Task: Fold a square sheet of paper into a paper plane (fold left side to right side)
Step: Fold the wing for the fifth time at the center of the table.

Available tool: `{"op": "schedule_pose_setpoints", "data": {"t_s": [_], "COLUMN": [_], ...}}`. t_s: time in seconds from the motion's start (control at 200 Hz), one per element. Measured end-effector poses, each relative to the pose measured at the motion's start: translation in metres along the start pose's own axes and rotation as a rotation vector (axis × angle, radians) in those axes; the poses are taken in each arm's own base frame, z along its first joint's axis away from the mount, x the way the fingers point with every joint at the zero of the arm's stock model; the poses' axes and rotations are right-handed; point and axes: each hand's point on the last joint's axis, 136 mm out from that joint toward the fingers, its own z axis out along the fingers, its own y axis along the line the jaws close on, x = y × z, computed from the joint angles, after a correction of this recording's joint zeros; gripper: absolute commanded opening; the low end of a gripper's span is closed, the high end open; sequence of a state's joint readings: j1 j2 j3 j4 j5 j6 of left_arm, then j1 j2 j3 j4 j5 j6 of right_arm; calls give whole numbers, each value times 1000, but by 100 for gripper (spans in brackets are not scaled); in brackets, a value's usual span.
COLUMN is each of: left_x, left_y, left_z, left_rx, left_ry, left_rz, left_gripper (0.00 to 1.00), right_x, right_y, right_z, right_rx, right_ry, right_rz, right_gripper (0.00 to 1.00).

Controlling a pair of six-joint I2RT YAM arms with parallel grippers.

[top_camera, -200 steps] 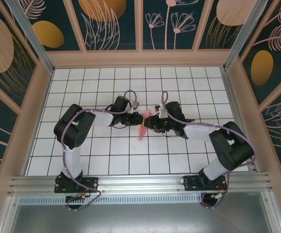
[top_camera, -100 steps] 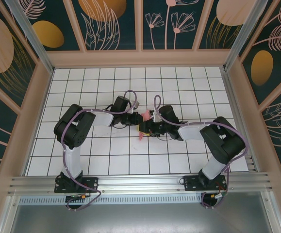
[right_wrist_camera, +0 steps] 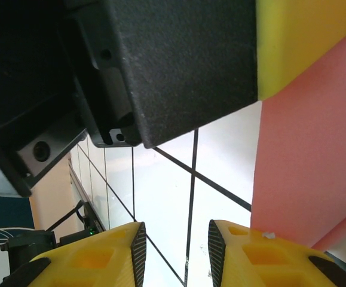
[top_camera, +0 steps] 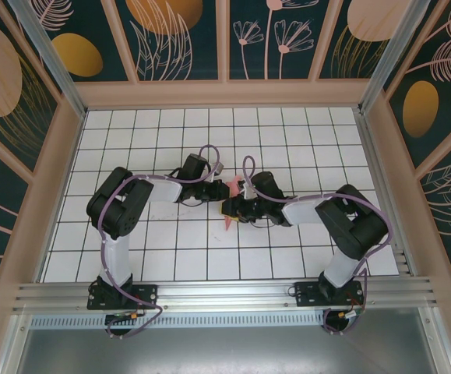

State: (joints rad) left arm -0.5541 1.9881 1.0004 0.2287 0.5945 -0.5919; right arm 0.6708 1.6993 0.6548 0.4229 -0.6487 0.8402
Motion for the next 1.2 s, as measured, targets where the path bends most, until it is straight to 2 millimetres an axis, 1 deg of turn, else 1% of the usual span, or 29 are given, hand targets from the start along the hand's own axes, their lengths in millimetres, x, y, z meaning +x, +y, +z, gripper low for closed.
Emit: {"op": "schedule_pose_setpoints", "data": {"t_s": [0.185,0.37,0.781,1.076,1.201], "left_x": [0,0,-3,-7,-8], "left_y": [0,0,-1,-1,-1], "left_z": [0,0,3,6,7], "left_rx": [3,3,-1,-3,-5], "left_ry": [1,1,8,19,21], "left_rz": [1,1,0,4,5], "left_gripper": [15,15,15,15,15], "right_x": [1,1,0,-2,-3], "right_y": [-7,-7,-15,-14,-14], "right_z": [0,1,4,5,5], "right_rx": [34,45,74,78,79], "right_ry": [1,3,1,-5,-8], "right_rz": [8,0,15,13,9], "right_gripper": [37,37,37,37,39]}}
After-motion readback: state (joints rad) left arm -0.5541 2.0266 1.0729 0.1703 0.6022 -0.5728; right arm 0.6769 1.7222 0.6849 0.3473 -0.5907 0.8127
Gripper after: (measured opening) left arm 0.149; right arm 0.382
